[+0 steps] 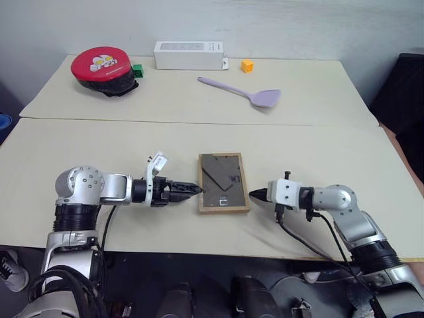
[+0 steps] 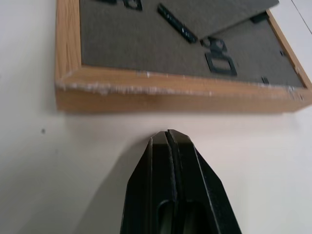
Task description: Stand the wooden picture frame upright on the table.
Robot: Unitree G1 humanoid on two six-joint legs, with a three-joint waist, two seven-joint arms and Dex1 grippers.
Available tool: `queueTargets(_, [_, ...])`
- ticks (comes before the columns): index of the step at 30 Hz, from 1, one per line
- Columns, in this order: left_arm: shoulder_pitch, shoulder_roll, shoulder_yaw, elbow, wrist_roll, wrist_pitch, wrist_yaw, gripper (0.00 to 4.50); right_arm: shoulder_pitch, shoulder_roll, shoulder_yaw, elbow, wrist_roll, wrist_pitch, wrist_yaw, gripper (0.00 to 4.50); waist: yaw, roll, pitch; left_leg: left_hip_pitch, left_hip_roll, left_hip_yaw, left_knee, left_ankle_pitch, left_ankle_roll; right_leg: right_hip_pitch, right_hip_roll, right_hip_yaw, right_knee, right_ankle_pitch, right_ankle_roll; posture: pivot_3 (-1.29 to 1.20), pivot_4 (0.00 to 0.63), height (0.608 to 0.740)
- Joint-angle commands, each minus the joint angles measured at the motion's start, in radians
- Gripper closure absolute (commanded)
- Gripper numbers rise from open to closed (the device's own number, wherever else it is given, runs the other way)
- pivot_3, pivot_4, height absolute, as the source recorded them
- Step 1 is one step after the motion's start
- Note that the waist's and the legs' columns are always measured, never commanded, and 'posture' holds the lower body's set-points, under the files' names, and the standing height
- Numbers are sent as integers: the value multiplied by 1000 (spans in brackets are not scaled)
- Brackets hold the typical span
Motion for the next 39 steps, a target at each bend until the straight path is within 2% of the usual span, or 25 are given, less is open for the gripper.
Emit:
queueTargets(1, [-7,-4,-46,63,-79,9,59,35,-17,15,5,-23,-10,20,-21,4500,0,0,0,0,0,0,0,0,0,0,0,0,1,0,0,0,150,740])
queueTargets(9, [-30,-50,-89,155,-176,9,153,35,11,27,30,-53,-32,28,-33,4500,0,0,0,0,0,0,0,0,0,1,0,-1,0,0,0,0,150,740])
queueTargets(17, [-24,-60,-98,164,-218,9,195,35,37,45,44,-90,-47,48,-52,4500,0,0,0,1,0,-1,0,0,-1,1,0,-1,0,0,0,0,150,740])
queueTargets(20, [-25,-95,-49,177,-208,9,233,561,38,48,44,-93,-47,54,-55,4500,1,0,0,1,0,-1,0,0,-1,1,0,-1,-1,0,0,0,150,740])
queueTargets(26, [13,-138,-3,141,-213,9,273,2454,58,22,24,-113,-25,52,-34,4500,-1,0,0,1,0,-1,0,0,-1,1,0,-1,-2,0,0,0,150,740])
queueTargets(29, [35,-148,16,119,-228,9,273,3106,73,3,4,-132,-6,55,-24,4500,2,0,0,1,0,-1,0,0,-1,2,0,-1,-3,0,0,0,150,740])
queueTargets(30, [41,-156,33,107,-228,9,273,3247,82,-7,-8,-141,3,62,-23,4500,2,0,-1,1,0,-1,0,0,-1,2,0,-2,-3,0,0,0,150,740])
queueTargets(34, [92,-158,99,-46,-173,-116,197,3248,127,-50,-118,-191,137,156,1,4500,2,0,0,0,0,-2,-1,0,-2,2,0,-2,-5,0,0,0,150,740])
queueTargets(37, [155,-74,33,-199,-69,-279,-7,3248,143,-58,-216,-265,326,289,44,3927,-4,0,0,0,0,-1,-1,0,-2,1,1,-2,-4,0,0,0,150,740])
queueTargets(39, [230,11,-48,-300,110,-571,-236,3248,134,-70,-261,-372,514,411,109,3272,-14,1,2,0,1,-1,-2,1,-4,1,3,-1,-4,0,0,0,150,740])
